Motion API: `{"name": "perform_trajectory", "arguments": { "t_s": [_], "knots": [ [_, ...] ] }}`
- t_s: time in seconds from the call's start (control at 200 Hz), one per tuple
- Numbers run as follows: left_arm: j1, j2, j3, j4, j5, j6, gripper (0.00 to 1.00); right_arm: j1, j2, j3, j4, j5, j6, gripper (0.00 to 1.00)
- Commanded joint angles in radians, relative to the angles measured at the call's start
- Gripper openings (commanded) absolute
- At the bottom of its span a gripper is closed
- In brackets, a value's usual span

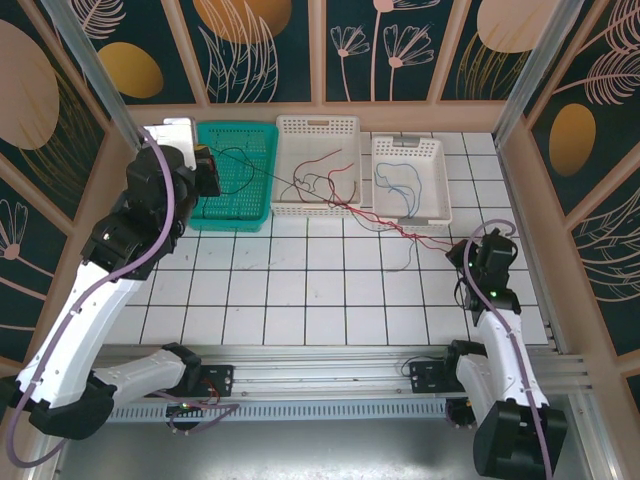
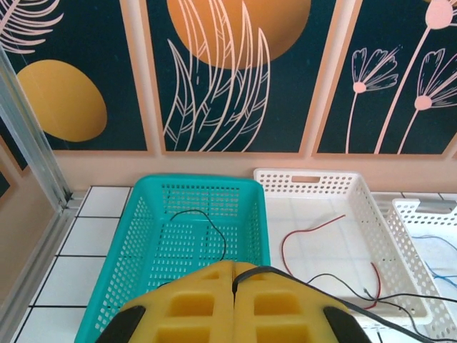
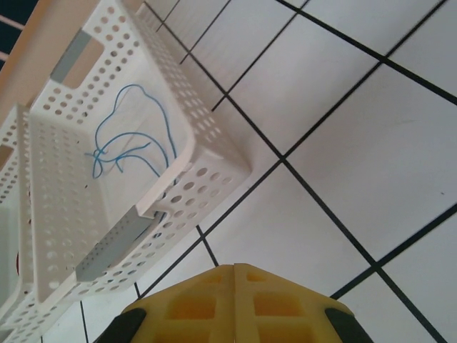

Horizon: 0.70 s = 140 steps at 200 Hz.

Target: Untangle the cables

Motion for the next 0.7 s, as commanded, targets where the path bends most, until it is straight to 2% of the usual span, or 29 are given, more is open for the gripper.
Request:
{"name": "perform_trajectory", "arguments": {
  "t_s": [0.0, 0.2, 0.41, 0.46, 0.525, 0.635, 0.695],
  "knots": [
    [0.025, -0.026, 0.081, 0.029, -0.137, 0.010, 0.00, -0.062, -0.018, -0.049, -0.069, 0.076, 0.019, 0.00],
    [0.024, -0.049, 0.094, -0.004, -0.195, 0.013, 0.00, -0.097, -0.040, -0.075, -0.073, 0.090, 0.033, 0.00],
    [0.024, -0.085, 0.078, -0.018, -0.184, -0.002, 0.00, -0.099, -0.034, -0.076, -0.078, 0.120, 0.040, 0.00],
    [0.024, -0.085, 0.069, -0.030, -0.134, -0.024, 0.00, -0.098, -0.030, -0.076, -0.068, 0.101, 0.031, 0.00],
    [0.024, -0.090, 0.041, -0.026, -0.038, -0.058, 0.00, -0.087, -0.031, -0.078, -0.006, -0.039, -0.021, 0.00],
    [0.024, -0.099, -0.045, 0.021, 0.134, -0.110, 0.00, -0.040, -0.031, -0.059, 0.032, -0.122, -0.053, 0.00],
    [0.024, -0.106, -0.101, 0.061, 0.202, -0.133, 0.00, -0.012, -0.020, -0.039, 0.030, -0.139, -0.056, 0.13]
  ]
}}
